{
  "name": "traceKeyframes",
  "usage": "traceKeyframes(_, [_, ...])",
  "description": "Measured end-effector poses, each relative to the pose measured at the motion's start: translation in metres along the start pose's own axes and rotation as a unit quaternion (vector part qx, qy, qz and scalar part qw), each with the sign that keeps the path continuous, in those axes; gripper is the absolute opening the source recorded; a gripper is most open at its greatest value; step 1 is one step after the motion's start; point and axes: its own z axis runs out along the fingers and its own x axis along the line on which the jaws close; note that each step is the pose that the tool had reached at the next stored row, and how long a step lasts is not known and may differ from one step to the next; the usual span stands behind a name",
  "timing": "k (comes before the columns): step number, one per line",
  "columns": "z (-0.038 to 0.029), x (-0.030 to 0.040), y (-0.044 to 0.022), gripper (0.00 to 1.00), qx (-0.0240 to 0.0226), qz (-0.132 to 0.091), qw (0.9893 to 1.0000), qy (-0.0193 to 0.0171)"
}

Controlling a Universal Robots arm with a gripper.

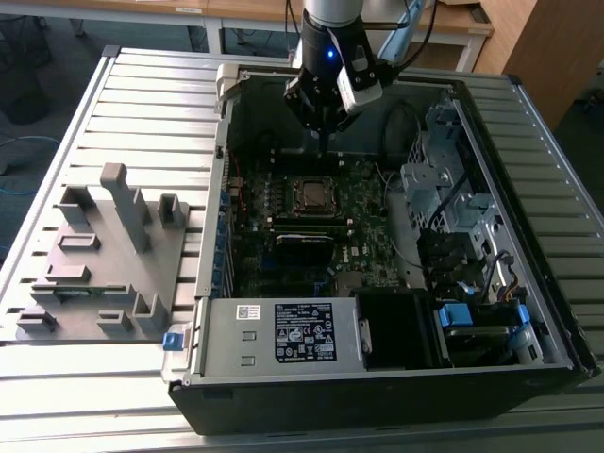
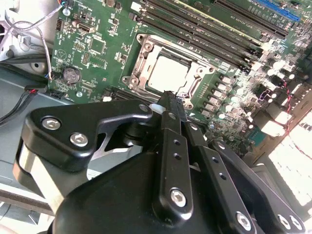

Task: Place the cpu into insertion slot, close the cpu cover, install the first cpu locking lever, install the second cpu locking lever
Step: 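Install the second cpu locking lever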

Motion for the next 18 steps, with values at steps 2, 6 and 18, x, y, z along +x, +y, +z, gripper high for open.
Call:
traceKeyframes(2, [-0.0001, 0.0, 0.0, 0.1, 0.0, 0.0, 1.0, 0.0])
traceKeyframes(6, [0.0003, 0.0, -0.0002, 0.1, 0.0, 0.0, 1.0, 0.0])
traceKeyframes(18, [0.005, 0.0001, -0.002, 0.1, 0.0001, 0.0, 1.0, 0.0])
